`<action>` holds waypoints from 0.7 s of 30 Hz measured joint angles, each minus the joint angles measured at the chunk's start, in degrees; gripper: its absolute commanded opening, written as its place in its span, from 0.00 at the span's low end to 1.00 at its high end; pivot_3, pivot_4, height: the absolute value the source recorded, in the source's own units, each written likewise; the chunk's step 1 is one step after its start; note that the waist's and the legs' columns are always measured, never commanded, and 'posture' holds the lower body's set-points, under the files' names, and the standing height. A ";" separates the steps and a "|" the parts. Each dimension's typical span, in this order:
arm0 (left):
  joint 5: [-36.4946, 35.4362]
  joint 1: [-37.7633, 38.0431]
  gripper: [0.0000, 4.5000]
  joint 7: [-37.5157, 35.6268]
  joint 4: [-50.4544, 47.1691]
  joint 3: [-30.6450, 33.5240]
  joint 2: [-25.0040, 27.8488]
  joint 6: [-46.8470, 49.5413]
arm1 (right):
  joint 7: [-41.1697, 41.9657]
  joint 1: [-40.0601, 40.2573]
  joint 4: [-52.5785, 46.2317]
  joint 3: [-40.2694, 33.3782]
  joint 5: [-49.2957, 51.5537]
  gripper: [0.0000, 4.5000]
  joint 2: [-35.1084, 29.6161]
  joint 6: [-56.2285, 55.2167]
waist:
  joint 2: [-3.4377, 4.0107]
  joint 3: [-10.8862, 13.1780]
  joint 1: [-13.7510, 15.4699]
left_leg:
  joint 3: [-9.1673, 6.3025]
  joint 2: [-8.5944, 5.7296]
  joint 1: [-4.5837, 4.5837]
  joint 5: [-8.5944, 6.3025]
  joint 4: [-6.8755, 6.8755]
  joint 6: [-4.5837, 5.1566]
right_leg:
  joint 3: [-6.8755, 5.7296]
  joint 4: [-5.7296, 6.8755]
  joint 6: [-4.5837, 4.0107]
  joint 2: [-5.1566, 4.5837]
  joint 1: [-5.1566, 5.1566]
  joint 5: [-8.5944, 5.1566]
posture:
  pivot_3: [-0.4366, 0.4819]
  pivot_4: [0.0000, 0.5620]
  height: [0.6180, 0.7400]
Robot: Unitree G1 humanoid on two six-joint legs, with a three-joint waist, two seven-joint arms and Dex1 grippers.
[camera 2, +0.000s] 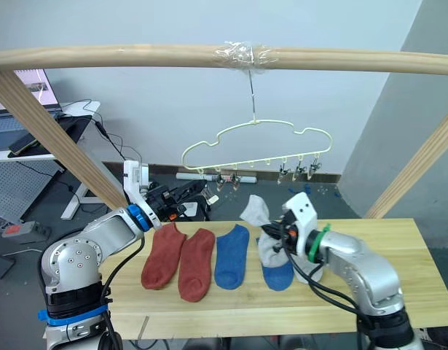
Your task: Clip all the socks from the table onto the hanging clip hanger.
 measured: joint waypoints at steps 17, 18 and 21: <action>-3.71 0.01 0.08 1.17 0.00 -0.16 0.34 0.10 | -4.46 -3.19 -0.16 1.64 4.61 0.01 6.96 3.46 | 0.01 0.00 -0.07 | -0.11 -0.02 -0.03 -0.01 -0.06 -0.01 | 0.05 0.04 -0.02 0.01 -0.15 0.01 | 0.45 0.25 1.00; -3.82 0.01 0.08 1.30 0.00 -0.18 0.34 0.10 | -4.70 -3.35 -0.16 1.66 4.66 0.01 7.17 3.47 | 0.01 0.00 -0.07 | -0.12 -0.02 -0.03 -0.01 -0.06 -0.01 | 0.05 0.05 -0.02 0.01 -0.15 0.01 | 0.45 0.25 1.00; -3.84 0.01 0.08 1.67 0.00 -0.50 0.35 0.08 | -5.28 -4.01 -0.16 1.59 5.23 0.01 7.86 3.73 | 0.01 0.00 -0.08 | -0.12 -0.03 -0.03 -0.01 -0.06 -0.01 | 0.06 0.05 -0.02 0.01 -0.15 0.01 | 0.45 0.26 1.00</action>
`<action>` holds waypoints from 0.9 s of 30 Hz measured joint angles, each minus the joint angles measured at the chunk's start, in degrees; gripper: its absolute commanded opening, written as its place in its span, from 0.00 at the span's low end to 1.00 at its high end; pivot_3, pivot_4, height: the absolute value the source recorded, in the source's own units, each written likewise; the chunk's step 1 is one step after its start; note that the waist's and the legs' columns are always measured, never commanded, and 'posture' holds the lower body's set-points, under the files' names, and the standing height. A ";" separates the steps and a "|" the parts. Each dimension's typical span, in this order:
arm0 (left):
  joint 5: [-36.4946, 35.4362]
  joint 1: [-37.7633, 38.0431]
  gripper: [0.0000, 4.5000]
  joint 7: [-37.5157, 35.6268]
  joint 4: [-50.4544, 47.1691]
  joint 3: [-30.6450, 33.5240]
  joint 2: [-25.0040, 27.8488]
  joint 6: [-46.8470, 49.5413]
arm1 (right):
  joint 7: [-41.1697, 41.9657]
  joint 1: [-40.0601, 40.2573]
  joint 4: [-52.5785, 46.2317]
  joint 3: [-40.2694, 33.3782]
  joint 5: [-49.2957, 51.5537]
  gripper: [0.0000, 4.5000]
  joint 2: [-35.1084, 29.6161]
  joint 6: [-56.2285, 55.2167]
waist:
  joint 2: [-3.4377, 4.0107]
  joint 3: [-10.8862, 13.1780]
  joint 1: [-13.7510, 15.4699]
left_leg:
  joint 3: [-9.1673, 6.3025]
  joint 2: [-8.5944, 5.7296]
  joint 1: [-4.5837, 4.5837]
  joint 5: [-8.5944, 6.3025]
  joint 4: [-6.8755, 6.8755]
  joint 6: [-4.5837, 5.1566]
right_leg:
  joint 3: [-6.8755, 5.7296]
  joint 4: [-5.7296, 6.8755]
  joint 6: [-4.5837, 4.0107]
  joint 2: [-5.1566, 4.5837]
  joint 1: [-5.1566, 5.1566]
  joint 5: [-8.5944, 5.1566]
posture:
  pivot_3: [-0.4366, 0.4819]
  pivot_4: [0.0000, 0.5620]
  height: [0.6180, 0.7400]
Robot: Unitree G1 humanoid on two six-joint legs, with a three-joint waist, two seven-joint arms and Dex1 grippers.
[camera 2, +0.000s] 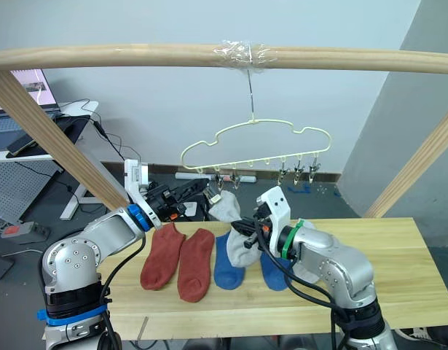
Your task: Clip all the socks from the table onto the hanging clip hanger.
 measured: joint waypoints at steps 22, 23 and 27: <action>-0.03 0.07 0.08 0.10 0.00 -0.65 0.11 -0.11 | -2.87 -2.32 1.02 -0.54 4.43 0.01 3.26 1.72 | 0.03 0.02 -0.03 | -0.01 0.00 0.00 0.00 -0.06 0.01 | 0.00 -0.01 -0.01 0.00 -0.06 0.00 | 0.45 0.27 1.00; -0.03 0.08 0.08 0.11 0.00 -0.65 0.11 -0.14 | -2.87 -2.32 1.11 -0.53 4.43 0.01 3.25 1.72 | 0.03 0.02 -0.04 | -0.02 0.00 0.00 0.00 -0.06 0.01 | 0.01 -0.01 -0.01 0.00 -0.06 0.00 | 0.45 0.27 1.00; -0.03 0.10 0.08 0.16 0.00 -0.65 0.10 -0.34 | -2.88 -2.32 1.19 -0.44 4.25 0.01 3.19 1.60 | 0.03 0.03 -0.03 | -0.01 0.00 0.00 -0.01 -0.08 0.01 | 0.00 -0.02 0.00 0.00 -0.07 0.00 | 0.45 0.27 1.00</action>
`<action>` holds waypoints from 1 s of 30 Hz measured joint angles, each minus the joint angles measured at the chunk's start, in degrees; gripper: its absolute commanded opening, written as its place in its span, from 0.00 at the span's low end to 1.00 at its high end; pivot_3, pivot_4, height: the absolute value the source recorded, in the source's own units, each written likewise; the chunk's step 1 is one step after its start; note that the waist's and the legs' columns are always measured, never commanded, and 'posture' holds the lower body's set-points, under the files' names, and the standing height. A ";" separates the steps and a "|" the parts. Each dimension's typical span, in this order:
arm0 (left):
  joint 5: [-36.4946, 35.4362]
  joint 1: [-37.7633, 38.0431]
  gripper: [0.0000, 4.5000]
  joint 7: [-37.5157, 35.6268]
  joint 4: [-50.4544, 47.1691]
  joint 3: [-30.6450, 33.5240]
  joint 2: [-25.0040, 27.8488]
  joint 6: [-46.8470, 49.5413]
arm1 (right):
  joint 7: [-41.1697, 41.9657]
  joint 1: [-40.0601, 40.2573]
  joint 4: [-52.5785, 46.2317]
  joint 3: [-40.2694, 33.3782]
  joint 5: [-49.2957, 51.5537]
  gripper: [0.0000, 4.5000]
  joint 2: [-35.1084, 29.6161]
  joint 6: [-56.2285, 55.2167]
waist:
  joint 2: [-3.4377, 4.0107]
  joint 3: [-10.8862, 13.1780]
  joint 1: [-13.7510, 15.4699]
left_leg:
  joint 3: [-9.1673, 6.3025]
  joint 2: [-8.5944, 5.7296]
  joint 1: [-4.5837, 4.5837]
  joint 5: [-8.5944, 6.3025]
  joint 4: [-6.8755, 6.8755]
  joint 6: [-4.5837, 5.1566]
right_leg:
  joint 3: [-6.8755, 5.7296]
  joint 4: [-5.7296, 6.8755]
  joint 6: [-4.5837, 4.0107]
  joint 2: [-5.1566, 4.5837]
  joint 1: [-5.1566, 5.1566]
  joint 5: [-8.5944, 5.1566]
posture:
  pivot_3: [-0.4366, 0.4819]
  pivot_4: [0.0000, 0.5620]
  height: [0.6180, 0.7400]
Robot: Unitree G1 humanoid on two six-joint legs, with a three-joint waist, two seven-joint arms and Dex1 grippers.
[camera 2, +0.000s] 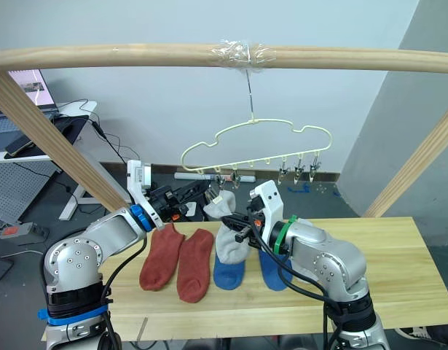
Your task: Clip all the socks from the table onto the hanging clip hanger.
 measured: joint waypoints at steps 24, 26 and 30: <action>-3.80 2.00 0.99 0.15 -1.21 -0.02 2.40 -1.83 | -0.67 -0.23 2.16 1.99 -0.49 0.00 0.88 -2.25 | 0.04 0.05 -0.10 | -0.02 0.01 0.00 0.00 -0.09 0.00 | 0.01 -0.01 0.00 0.00 -0.05 0.00 | 0.46 0.28 1.00; -4.12 3.62 0.99 0.19 -2.13 0.09 4.01 -1.75 | -0.63 -0.37 2.85 2.67 -0.80 0.00 1.10 -2.76 | 0.04 0.05 -0.19 | 0.00 0.02 0.00 0.00 -0.11 0.00 | 0.05 -0.02 0.00 0.00 -0.08 0.00 | 0.46 0.28 1.00; -4.87 6.47 1.00 0.08 -3.30 1.52 7.44 -1.23 | -0.40 -0.50 4.65 3.79 -1.36 0.13 1.25 -3.87 | 0.07 0.07 -0.11 | -0.02 0.01 0.00 0.00 -0.15 0.00 | 0.05 -0.03 -0.01 0.00 -0.11 -0.01 | 0.47 0.27 1.00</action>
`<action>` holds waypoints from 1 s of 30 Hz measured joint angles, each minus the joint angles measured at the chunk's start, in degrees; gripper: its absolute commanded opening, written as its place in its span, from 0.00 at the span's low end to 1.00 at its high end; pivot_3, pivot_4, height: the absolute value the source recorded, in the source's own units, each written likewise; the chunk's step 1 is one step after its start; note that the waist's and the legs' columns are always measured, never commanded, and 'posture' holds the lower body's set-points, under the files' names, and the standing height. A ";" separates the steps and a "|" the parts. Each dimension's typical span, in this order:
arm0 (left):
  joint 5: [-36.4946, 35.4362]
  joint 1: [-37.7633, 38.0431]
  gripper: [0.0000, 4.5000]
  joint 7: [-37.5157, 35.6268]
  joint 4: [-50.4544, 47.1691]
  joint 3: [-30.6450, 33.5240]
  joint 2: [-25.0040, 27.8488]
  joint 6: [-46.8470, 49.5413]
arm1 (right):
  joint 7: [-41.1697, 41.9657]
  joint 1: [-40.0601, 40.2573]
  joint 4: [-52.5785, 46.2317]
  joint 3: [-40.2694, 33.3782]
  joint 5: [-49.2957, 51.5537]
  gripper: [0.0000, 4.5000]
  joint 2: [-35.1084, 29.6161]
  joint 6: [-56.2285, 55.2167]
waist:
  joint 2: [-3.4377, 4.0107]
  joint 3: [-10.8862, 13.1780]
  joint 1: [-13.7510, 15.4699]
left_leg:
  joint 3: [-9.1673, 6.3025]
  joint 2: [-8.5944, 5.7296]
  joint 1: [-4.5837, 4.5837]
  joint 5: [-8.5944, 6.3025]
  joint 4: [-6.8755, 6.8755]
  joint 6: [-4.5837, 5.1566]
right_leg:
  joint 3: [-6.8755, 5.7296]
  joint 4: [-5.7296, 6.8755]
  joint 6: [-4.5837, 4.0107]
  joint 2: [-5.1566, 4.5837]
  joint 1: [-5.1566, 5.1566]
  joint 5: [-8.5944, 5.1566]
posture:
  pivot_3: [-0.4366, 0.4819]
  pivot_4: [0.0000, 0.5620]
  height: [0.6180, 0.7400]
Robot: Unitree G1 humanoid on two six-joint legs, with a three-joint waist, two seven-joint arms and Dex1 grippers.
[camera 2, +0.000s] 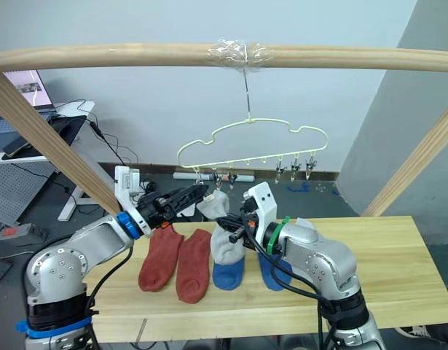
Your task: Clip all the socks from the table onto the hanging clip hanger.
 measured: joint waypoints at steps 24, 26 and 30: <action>9.09 6.26 1.00 -3.49 -6.57 -7.25 3.27 -6.08 | 5.68 7.45 -0.50 2.56 -6.98 0.99 -15.26 -7.24 | -0.02 -0.02 0.21 | 0.16 0.00 -0.01 0.01 -0.04 -0.04 | 0.04 -0.05 0.00 -0.01 0.03 -0.01 | 0.46 0.21 1.00; 12.33 6.45 1.00 -4.30 -7.26 -9.75 3.67 -7.84 | 6.27 8.57 -2.04 1.76 -7.20 0.99 -16.83 -8.17 | -0.01 -0.02 0.23 | 0.26 0.00 -0.02 0.01 -0.05 -0.04 | 0.07 -0.07 0.00 -0.01 0.03 -0.01 | 0.45 0.22 1.00; 18.93 5.82 0.96 -3.80 -8.16 -15.35 1.12 -12.03 | 7.58 10.07 -4.81 -1.08 -7.31 1.00 -20.06 -9.13 | -0.03 -0.02 0.35 | 0.38 0.00 -0.05 0.01 -0.02 -0.03 | 0.10 -0.12 0.00 -0.01 0.05 0.00 | 0.44 0.22 1.00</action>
